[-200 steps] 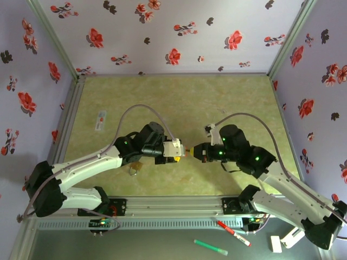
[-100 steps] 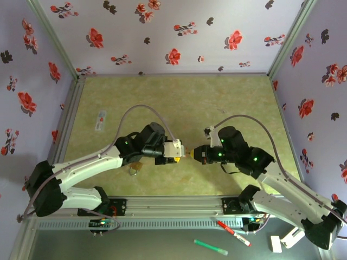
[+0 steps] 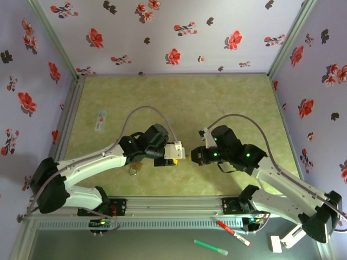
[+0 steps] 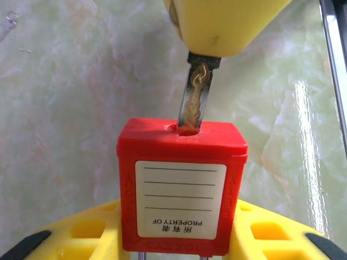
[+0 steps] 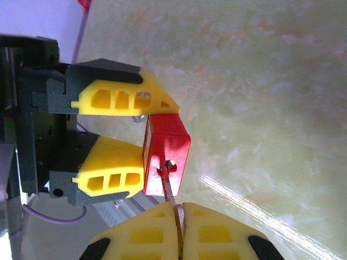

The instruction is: Unlock with the key

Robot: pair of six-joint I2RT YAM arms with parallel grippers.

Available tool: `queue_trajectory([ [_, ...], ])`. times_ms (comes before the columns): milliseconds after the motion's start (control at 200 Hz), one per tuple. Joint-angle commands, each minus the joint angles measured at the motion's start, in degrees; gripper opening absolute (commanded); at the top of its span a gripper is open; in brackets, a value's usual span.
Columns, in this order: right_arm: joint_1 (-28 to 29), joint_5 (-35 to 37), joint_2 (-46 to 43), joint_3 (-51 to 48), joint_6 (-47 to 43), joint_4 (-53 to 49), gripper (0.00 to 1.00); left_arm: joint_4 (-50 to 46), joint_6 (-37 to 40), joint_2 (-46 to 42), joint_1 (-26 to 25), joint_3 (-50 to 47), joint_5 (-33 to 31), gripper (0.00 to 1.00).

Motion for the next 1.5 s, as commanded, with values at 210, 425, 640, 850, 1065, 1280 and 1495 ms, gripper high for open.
queue_trajectory([
  [210,2.09,-0.05,3.41,0.93,-9.14,-0.69,0.0,4.74,-1.93,-0.46,-2.02,6.28,5.32,0.17],
  [425,1.17,-2.87,5.26,1.91,-4.27,2.55,0.0,10.81,-5.98,-0.98,-3.85,4.02,-1.1,0.15],
  [640,0.27,-6.83,7.8,-1.89,6.98,13.08,0.0,18.69,-6.23,-1.8,-7.51,0.85,-7.78,0.08],
  [850,0.69,-5.26,7.48,-2.93,-0.48,11.53,0.0,13.1,-7.1,-0.39,-7.61,3.92,-1.46,0.07],
  [1065,3.08,-4.73,7.63,-3.78,-6.82,13.27,0.0,14.32,-10.1,-0.6,-7.64,5.05,2.07,0.06],
  [1280,3.7,-5.98,8.47,-4.98,-7.79,17.09,0.0,16.47,-12.54,-0.92,-8.01,6.41,3.96,0.05],
  [1495,3.54,-8.02,9.25,-6.44,-3.48,21.36,0.0,19.71,-15.08,-1.92,-8.01,6.58,4.08,0.05],
])
